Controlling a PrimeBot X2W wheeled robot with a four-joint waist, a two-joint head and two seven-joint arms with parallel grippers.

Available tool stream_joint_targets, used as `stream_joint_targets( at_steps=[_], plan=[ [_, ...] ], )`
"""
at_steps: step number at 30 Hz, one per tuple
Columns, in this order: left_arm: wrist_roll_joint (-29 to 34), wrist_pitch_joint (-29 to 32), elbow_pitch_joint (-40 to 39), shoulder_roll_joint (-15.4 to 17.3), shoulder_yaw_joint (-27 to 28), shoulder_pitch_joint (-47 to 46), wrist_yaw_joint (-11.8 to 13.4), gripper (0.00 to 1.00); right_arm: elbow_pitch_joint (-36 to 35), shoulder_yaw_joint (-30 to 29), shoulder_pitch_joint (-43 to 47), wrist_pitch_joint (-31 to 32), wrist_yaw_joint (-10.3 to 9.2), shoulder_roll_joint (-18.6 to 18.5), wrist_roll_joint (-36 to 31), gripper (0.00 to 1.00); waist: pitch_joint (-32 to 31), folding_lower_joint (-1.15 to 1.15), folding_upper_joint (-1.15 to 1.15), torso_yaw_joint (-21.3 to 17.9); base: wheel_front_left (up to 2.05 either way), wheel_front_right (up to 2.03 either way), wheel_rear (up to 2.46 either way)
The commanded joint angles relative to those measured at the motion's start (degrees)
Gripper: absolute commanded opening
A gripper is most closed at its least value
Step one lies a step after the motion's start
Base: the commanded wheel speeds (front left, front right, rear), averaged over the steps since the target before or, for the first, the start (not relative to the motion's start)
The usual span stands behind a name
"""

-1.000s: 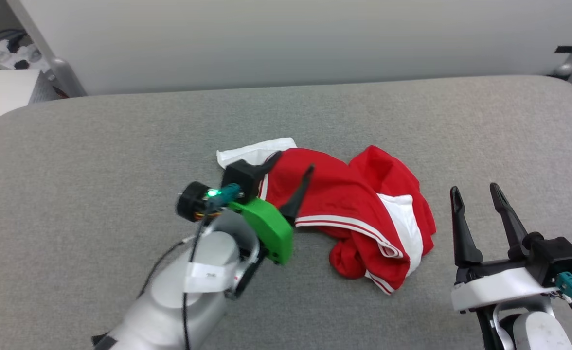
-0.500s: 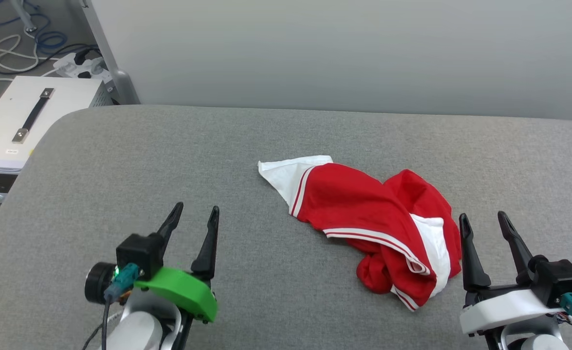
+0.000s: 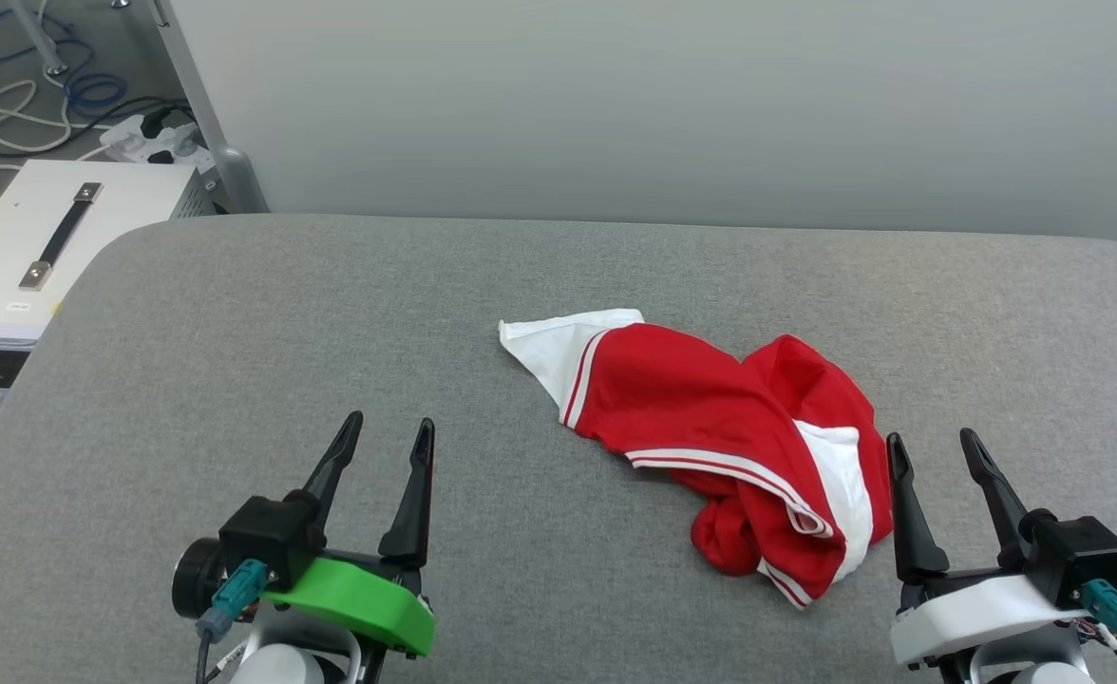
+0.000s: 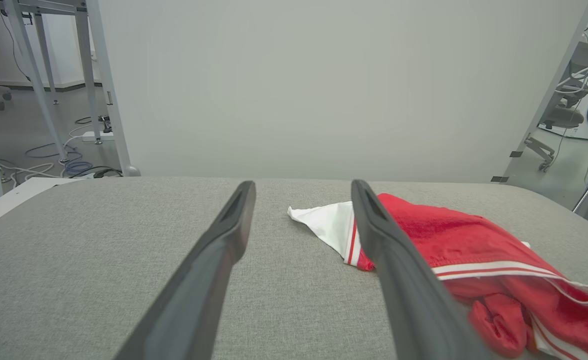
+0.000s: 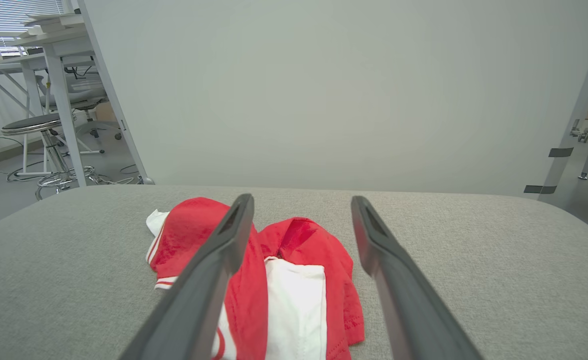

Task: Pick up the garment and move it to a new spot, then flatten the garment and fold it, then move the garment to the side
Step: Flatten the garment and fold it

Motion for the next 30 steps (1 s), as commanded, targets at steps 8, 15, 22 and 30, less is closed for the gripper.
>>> stream_joint_targets(
  at_steps=[8, 15, 22, 30],
  plan=[
    [3.81, -0.32, 1.14, -3.09, 3.49, 1.69, -3.31, 1.0, 0.6, 0.0, 0.19, -0.53, -0.06, -0.09, 0.29, 1.0, 0.0, 0.0, 0.0, -0.33, 0.0, 0.0, 0.0],
    [5.86, -0.32, 1.68, -4.68, 5.02, 0.9, -5.03, 1.0, 2.06, 1.36, -1.71, 12.19, -0.06, -2.33, 5.09, 1.0, 1.92, 0.0, 0.0, 0.44, 0.0, 0.0, 0.0],
    [7.38, -0.32, 1.63, -6.02, 5.91, -0.76, -5.98, 1.0, 1.51, 1.49, -6.87, 44.75, -0.06, -7.68, 12.67, 1.0, 5.01, 0.0, 0.0, 2.15, 0.0, 0.0, 0.0],
    [8.32, -0.32, 2.05, -7.53, 6.01, -3.05, -6.6, 1.0, -0.62, -1.09, -13.81, 63.66, -0.06, -9.94, 13.37, 1.0, 9.21, 0.0, 0.0, 5.92, 0.0, 0.0, 0.0]
  ],
)
